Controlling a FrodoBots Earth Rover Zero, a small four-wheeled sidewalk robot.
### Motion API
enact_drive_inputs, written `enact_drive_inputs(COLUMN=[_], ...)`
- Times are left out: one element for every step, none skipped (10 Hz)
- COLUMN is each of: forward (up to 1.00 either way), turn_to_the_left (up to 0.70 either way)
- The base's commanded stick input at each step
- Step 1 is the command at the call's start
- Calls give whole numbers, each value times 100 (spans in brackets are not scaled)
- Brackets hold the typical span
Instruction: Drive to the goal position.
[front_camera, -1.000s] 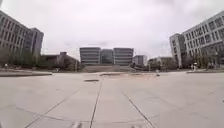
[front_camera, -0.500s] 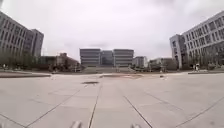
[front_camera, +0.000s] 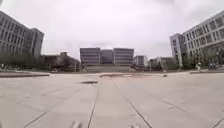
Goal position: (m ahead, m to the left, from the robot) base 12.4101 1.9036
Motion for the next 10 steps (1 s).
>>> enact_drive_inputs(forward=[70, 70, 70, 70, 70, 70, 70, 70, 70, 70], turn_to_the_left=[0, 0, 0, 0, 0, 0, 0, 0, 0, 0])
